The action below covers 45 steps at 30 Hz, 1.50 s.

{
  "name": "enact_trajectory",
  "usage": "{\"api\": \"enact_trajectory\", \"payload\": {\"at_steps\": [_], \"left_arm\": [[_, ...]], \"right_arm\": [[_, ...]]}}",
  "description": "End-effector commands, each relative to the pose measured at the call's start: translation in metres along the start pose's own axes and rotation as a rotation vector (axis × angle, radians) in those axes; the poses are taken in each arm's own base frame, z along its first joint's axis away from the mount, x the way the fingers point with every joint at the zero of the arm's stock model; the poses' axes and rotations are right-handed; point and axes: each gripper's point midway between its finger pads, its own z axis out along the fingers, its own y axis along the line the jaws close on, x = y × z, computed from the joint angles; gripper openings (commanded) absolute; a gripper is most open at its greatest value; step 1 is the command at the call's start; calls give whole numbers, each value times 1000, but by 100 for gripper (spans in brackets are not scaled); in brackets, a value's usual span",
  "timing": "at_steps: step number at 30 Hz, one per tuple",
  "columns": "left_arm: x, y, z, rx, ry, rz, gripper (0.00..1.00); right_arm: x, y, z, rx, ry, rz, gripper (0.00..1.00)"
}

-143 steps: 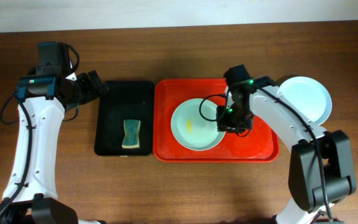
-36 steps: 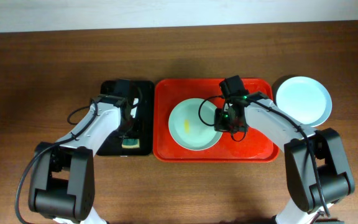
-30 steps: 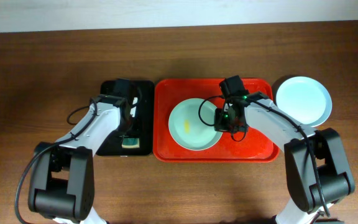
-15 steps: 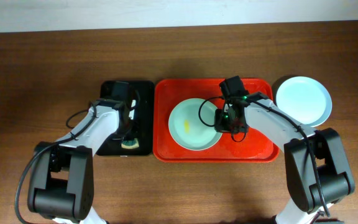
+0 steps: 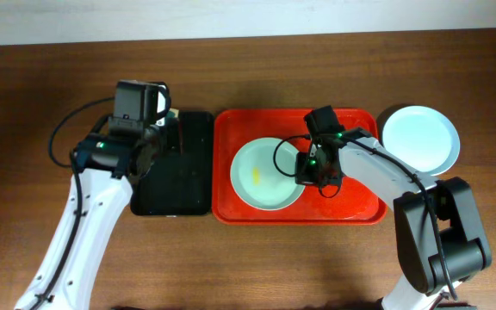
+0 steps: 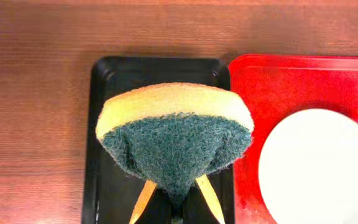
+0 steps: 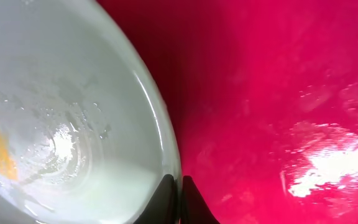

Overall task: Clean dirty plates on tray and stack at the side
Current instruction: 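Lift the sponge with the left gripper and move it onto the blue plate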

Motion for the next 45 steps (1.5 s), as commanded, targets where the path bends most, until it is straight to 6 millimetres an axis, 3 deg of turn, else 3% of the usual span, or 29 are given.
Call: {"api": "enact_trajectory", "payload": {"at_steps": [1,3,5,6,12,21,27,29,32,33,36,38,41,45], "left_arm": [[2,7,9,-34,20,10,0],[6,7,17,-37,44,12,0],[9,7,22,-38,64,14,0],[11,7,26,-39,77,15,0],[31,9,49,-55,176,22,0],[96,13,118,-87,460,37,0],[117,16,140,-100,532,41,0],[113,15,140,-98,519,41,0],[101,13,134,-92,481,38,0],[95,13,130,-89,464,37,0],[68,11,110,-84,370,33,0],[51,12,94,-94,302,32,0],[21,10,63,-79,173,20,0],[1,8,37,-59,77,-8,0]], "right_arm": [[8,7,2,-38,33,-8,4],[8,7,2,-38,33,-8,5],[7,7,2,-39,29,-9,26],[6,7,2,-40,26,-10,28],[3,9,2,-46,12,-13,28],[3,9,3,-47,11,-13,29],[4,8,4,-47,12,-13,31],[4,8,4,-47,12,-13,47],[4,8,4,-47,11,-13,49],[3,8,4,-47,10,-13,47],[3,9,4,-49,7,-14,18],[2,9,4,-50,6,-14,4],[2,9,4,-52,3,-15,4],[3,10,4,-57,11,42,4]]}}
